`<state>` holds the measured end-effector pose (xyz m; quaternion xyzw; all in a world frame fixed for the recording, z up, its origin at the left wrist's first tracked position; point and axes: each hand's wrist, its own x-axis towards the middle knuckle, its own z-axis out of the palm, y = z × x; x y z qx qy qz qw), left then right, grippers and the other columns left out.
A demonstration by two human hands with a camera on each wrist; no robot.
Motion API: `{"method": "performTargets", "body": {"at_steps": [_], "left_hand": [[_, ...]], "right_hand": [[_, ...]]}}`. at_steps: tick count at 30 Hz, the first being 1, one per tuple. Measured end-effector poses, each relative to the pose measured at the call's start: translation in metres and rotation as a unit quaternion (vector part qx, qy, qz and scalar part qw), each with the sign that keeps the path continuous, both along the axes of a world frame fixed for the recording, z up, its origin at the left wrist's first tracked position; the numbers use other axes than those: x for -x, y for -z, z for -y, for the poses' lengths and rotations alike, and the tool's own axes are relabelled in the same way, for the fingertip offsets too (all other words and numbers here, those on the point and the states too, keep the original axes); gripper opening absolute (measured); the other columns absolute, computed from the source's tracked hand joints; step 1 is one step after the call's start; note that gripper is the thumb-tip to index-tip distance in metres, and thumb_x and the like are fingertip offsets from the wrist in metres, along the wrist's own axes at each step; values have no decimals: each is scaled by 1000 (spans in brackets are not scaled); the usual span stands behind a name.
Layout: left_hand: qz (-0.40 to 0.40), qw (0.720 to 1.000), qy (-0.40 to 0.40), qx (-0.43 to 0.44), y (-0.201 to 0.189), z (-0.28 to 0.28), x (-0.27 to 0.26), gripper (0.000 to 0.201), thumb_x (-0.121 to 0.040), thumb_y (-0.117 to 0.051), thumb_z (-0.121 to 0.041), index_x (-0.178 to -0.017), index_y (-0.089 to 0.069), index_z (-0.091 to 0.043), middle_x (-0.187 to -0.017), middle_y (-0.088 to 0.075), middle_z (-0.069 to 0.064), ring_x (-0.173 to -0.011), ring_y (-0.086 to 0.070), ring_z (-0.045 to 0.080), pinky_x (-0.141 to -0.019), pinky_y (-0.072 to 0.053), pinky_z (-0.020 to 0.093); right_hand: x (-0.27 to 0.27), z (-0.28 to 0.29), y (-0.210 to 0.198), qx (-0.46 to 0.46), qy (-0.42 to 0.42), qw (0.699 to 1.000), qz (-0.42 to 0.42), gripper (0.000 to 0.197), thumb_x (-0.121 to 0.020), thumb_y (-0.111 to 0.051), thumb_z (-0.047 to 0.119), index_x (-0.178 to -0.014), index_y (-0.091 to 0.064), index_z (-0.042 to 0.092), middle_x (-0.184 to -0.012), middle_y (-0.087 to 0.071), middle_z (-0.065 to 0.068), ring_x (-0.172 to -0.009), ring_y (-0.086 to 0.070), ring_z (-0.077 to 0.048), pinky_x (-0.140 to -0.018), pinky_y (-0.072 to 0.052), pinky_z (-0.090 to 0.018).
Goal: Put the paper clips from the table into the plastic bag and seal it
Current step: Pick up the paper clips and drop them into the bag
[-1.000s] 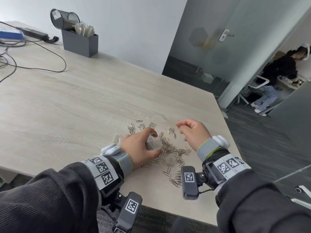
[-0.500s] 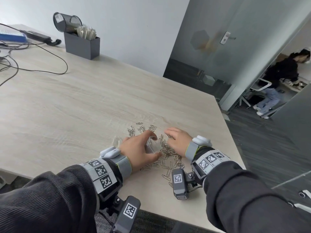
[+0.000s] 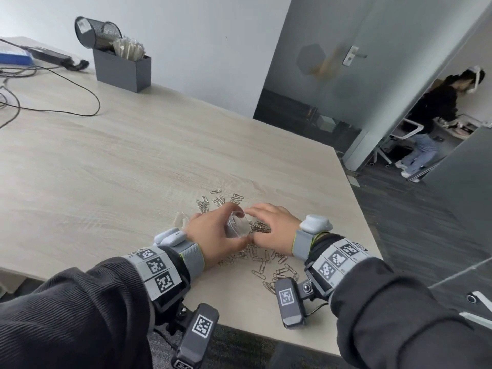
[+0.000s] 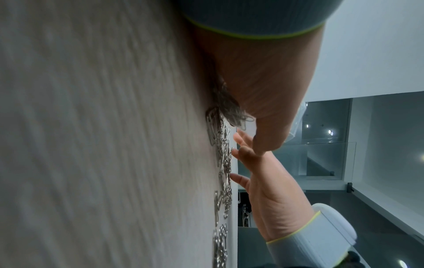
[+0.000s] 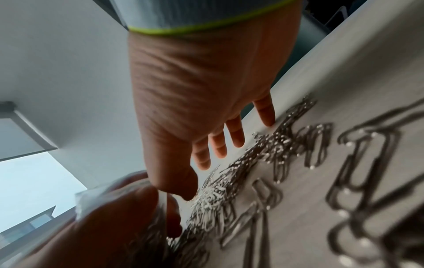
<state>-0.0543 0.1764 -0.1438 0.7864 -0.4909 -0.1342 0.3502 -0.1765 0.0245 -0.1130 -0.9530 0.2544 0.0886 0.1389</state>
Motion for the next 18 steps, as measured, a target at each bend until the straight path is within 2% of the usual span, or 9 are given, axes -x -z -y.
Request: {"method": "performTargets", "body": {"at_steps": [4, 8, 12, 14, 16, 18], "left_hand": [[-2, 1000, -6, 3, 0, -1, 0, 57, -67, -57, -64, -117, -53, -37, -95, -73, -10, -89, -67, 13, -95, -44, 34], [-6, 1000, -2, 3, 1, -1, -2, 55, -68, -57, -64, -116, -52, -38, -93, -72, -11, -84, -65, 12, -95, -45, 35], [-4, 1000, -1, -2, 0, -1, -3, 53, -73, -62, -64, -118, -52, -37, -90, -71, -11, -77, -60, 10, -93, -44, 34], [-4, 1000, -2, -1, 0, -1, -2, 49, -76, -66, -60, -117, -53, -37, -87, -71, -11, -76, -59, 9, -93, -44, 34], [-4, 1000, -3, 1, 0, -1, -2, 49, -76, -65, -61, -117, -53, -37, -85, -70, -12, -74, -58, 7, -93, -44, 34], [-5, 1000, -3, 4, 2, 0, -2, 52, -71, -60, -64, -116, -53, -38, -85, -70, -12, -73, -58, 6, -93, -43, 33]], "right_hand": [[3, -9, -2, 27, -48, 998, -15, 65, -73, -47, 54, -136, -40, 45, -147, -34, 19, -136, -30, -15, -110, -31, -44], [19, -6, -5, -3, -65, 998, 3, 58, -70, -56, 53, -127, -52, 42, -134, -42, 18, -126, -36, -12, -108, -35, -39], [37, 1, -10, -18, -70, 997, -16, 62, -68, -66, 58, -127, -52, 45, -125, -43, 19, -119, -40, -6, -100, -38, -31], [40, 1, -11, -13, -53, 998, -5, 56, -72, -70, 54, -125, -55, 43, -121, -47, 15, -108, -45, -4, -91, -39, -26], [40, 1, -10, -7, -33, 999, 8, 46, -77, -71, 48, -121, -60, 40, -115, -50, 12, -90, -47, -1, -80, -38, -23], [39, 0, -9, -9, -21, 1000, 16, 37, -79, -71, 42, -115, -64, 38, -110, -53, 10, -79, -46, 2, -76, -40, -24]]}}
